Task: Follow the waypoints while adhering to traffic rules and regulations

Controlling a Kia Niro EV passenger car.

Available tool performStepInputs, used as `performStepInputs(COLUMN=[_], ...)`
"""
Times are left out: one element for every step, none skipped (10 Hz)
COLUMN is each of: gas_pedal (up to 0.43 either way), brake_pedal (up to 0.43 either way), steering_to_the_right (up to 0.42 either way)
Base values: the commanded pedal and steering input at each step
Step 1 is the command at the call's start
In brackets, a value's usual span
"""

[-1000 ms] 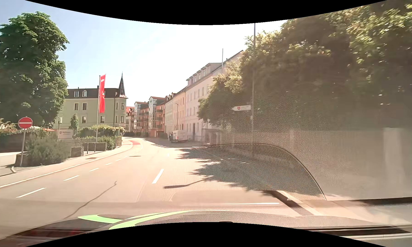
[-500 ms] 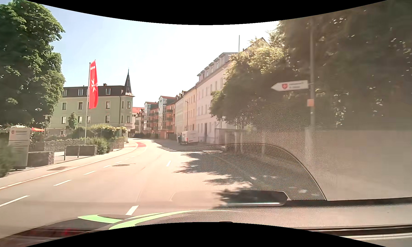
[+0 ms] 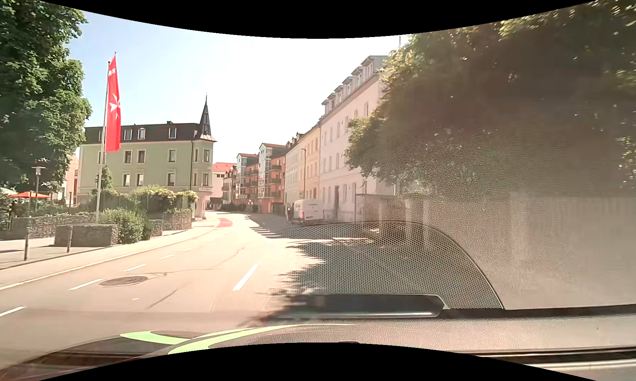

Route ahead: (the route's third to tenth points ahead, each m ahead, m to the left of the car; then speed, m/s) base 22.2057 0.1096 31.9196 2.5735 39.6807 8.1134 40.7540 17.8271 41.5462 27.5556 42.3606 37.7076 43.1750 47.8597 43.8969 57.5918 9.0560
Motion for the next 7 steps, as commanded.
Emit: performStepInputs(gas_pedal=[0.000, 0.000, 0.000, 0.000, 0.000, 0.000, 0.000], brake_pedal=[0.213, 0.213, 0.207, 0.213, 0.207, 0.207, 0.201], steering_to_the_right=[-0.051, -0.049, -0.047, -0.044, -0.043, -0.041, -0.040])
